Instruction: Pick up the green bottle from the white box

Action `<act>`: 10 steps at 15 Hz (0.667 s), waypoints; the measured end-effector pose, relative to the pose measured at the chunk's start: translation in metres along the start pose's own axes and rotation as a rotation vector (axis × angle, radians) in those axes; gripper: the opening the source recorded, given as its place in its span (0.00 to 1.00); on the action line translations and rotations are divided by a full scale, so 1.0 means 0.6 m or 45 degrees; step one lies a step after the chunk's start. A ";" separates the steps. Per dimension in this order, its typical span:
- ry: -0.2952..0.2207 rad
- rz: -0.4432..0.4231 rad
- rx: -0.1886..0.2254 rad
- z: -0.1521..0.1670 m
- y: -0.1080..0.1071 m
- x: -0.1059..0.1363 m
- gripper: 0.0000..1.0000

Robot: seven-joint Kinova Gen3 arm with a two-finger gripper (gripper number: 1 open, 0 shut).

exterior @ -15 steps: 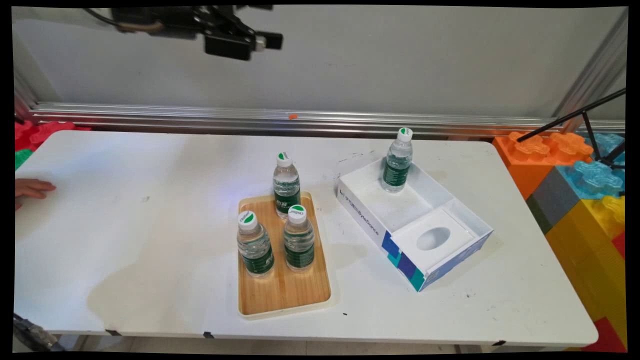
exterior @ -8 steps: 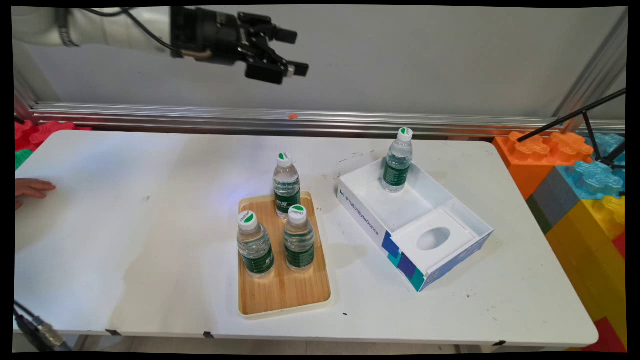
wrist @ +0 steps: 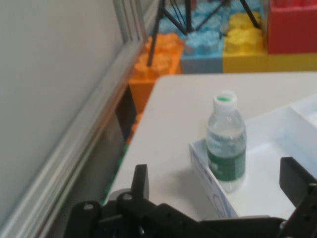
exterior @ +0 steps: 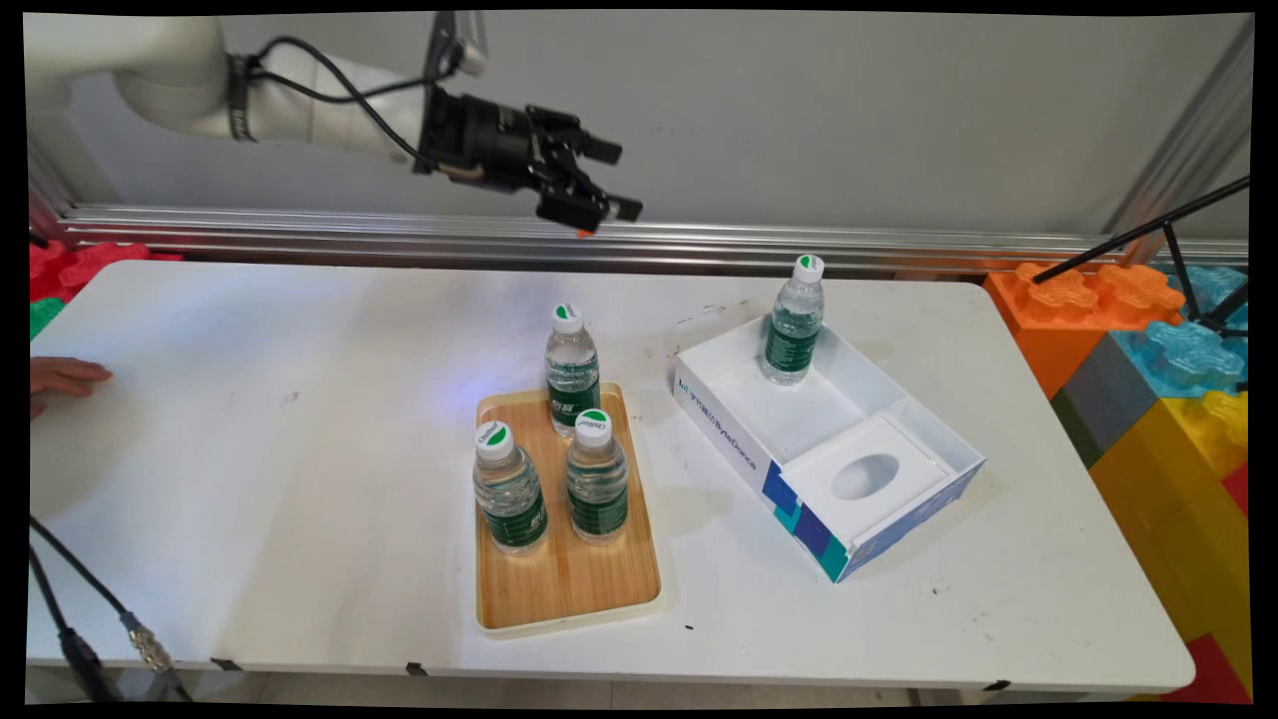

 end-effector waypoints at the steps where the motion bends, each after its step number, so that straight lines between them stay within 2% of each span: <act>1: -0.017 -0.004 -0.024 0.011 0.000 -0.009 1.00; 5: -0.054 -0.007 -0.125 0.051 0.002 -0.029 1.00; 10: -0.050 0.025 -0.249 0.087 0.005 -0.032 1.00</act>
